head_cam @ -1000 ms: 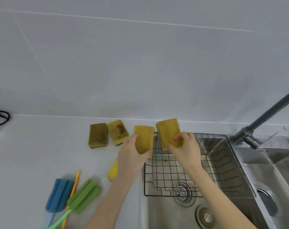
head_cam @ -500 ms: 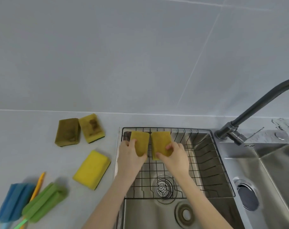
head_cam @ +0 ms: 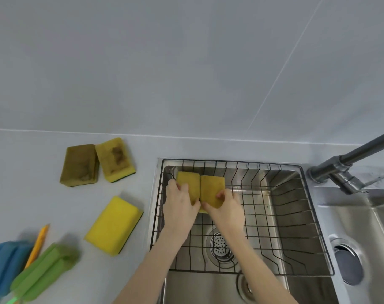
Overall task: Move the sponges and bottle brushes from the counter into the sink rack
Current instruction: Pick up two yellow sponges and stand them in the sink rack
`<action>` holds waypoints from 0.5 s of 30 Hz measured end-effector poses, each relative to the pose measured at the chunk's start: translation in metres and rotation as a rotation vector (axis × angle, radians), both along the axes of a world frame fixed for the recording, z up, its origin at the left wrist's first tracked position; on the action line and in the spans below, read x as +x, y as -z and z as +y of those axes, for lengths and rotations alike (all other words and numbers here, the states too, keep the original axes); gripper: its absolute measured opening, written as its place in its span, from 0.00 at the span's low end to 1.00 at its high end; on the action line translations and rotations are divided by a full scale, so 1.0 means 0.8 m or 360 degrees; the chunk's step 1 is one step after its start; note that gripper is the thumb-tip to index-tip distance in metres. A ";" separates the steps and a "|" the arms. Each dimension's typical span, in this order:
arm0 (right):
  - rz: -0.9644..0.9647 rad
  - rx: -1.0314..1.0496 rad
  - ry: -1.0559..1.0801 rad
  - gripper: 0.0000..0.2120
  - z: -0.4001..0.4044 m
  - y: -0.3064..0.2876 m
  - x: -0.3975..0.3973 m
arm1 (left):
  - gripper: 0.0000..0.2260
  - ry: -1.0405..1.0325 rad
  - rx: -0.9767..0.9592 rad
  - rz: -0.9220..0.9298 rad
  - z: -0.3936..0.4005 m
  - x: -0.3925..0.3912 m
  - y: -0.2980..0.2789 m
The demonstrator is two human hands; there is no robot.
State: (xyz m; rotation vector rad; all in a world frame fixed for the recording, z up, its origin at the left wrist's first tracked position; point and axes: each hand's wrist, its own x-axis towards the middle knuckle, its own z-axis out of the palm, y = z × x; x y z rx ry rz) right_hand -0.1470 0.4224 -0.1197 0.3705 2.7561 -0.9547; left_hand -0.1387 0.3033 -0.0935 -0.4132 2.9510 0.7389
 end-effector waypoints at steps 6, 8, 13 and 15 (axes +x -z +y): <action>0.0050 -0.0004 -0.0029 0.21 -0.002 0.010 -0.003 | 0.13 0.0121 -0.0089 -0.0013 0.005 0.003 0.013; 0.0070 -0.0007 -0.0029 0.21 -0.003 0.013 -0.002 | 0.13 0.0146 -0.0107 -0.0032 0.006 0.004 0.016; 0.0078 0.0006 -0.0051 0.21 -0.005 0.018 -0.003 | 0.13 0.0190 -0.0128 -0.0034 0.011 0.006 0.023; 0.0097 0.0010 -0.0059 0.21 -0.006 0.020 -0.003 | 0.13 0.0210 -0.0145 -0.0028 0.013 0.008 0.026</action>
